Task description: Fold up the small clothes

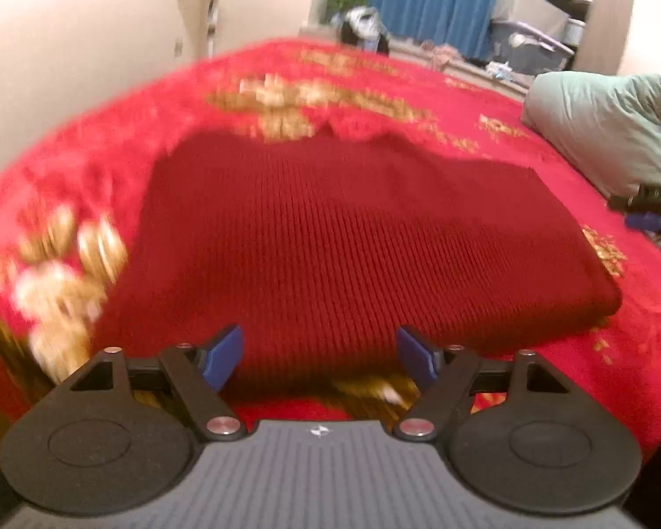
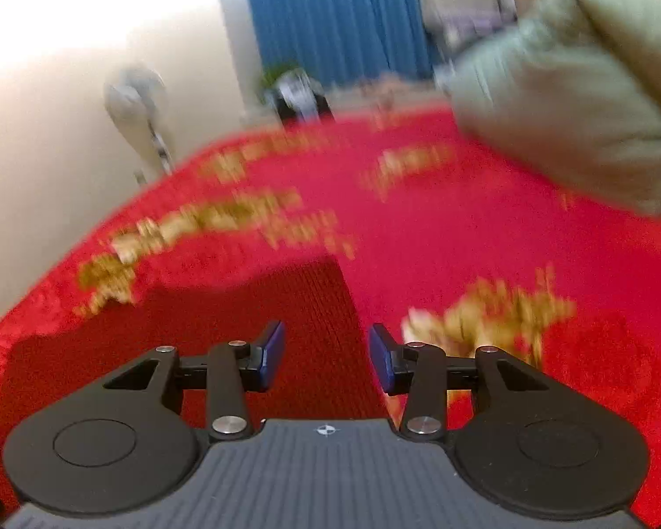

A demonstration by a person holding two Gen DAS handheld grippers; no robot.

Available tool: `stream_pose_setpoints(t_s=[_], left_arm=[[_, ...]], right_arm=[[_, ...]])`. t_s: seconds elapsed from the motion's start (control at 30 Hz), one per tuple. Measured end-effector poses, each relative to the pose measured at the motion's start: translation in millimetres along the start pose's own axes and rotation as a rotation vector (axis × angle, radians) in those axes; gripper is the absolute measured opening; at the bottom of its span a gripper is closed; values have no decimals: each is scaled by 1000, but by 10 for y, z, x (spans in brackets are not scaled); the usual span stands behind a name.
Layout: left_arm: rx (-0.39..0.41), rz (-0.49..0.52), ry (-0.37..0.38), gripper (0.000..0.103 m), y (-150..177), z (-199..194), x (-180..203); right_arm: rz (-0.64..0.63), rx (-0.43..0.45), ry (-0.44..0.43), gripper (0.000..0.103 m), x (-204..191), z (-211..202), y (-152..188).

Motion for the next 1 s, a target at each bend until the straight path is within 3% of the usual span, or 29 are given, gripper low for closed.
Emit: stream_pose_setpoints(t_s=[0.13, 0.37, 0.47, 0.57, 0.63, 0.73, 0.77, 0.83, 0.9, 0.93, 1.0], left_arm=[[-105, -172, 34, 80, 122, 153, -166], [-171, -434, 73, 80, 163, 325, -494], [-154, -540, 73, 80, 125, 339, -669], [-90, -580, -18, 80, 23, 295, -881], [-91, -648, -1, 79, 1, 322, -980], [-83, -665, 12, 75, -77, 340, -1021], [-64, -655, 4, 59, -110, 318, -1023], [7, -612, -5, 40, -221, 220, -1000], [65, -559, 8, 40, -303, 141, -930], [54, -555, 4, 41, -293, 158, -908], [-50, -616, -9, 52, -145, 285, -936]], right_arm=[[19, -122, 39, 44, 81, 151, 155], [-5, -135, 14, 44, -4, 183, 153], [-6, -142, 10, 45, 3, 192, 143], [-8, -141, 13, 45, 15, 200, 140], [-7, -142, 18, 45, 26, 211, 150], [-3, -147, 18, 45, 33, 233, 158], [-3, -148, 18, 45, 33, 235, 160], [-4, -148, 18, 45, 32, 234, 162], [-9, -149, 20, 45, 31, 234, 172], [-10, -152, 22, 45, 33, 237, 176], [-6, -154, 21, 45, 40, 240, 175]])
Point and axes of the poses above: each gripper's, at about its wrist camera, not at the fingertips, and z roughly the way its jaws point, x to its right, y to its underside, the point moved 7 cm from there along z, roughly the way its jaws point, and after that the axes turned 3 degrees about -z, right-handed, at the moved point
